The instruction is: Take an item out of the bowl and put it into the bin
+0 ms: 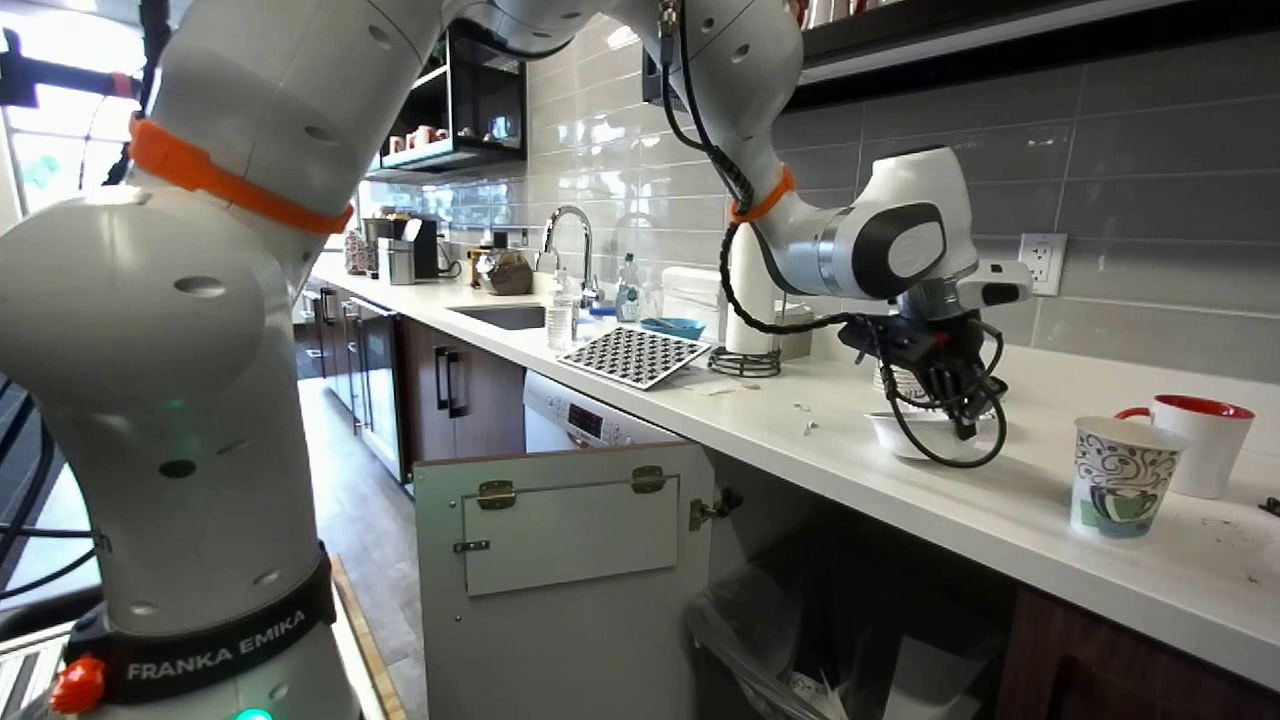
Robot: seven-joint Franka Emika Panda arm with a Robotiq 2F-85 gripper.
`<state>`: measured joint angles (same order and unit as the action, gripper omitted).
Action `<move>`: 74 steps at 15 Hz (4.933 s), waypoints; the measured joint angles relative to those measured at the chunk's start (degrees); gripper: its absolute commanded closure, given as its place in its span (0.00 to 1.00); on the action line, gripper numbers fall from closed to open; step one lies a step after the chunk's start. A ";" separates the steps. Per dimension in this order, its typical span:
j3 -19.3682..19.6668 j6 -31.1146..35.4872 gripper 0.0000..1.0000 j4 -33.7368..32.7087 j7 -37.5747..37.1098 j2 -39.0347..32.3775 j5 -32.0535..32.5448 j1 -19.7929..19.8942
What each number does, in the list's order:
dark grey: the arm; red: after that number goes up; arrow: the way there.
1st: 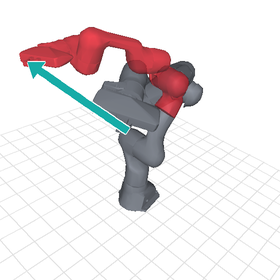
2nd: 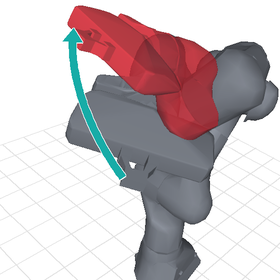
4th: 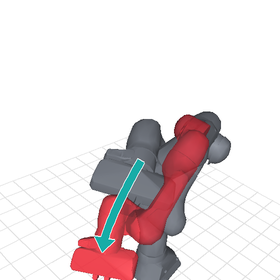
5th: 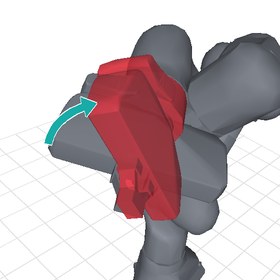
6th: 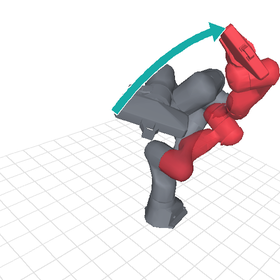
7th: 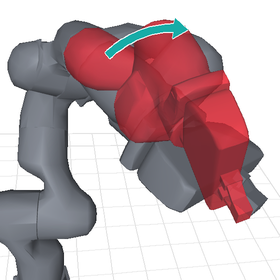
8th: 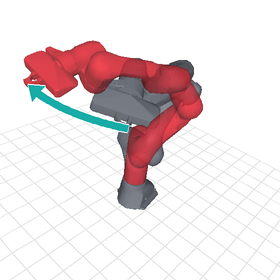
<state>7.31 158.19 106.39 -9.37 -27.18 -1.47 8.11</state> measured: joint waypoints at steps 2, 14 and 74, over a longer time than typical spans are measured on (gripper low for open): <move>-3.22 2.07 0.98 3.53 5.83 2.31 -3.72 2.98; -24.86 -0.22 0.98 21.41 48.59 16.61 -33.20 21.64; -6.65 -10.26 0.52 7.59 32.88 7.88 -10.64 2.25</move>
<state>0.66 147.93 113.97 23.51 -19.30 -12.11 10.36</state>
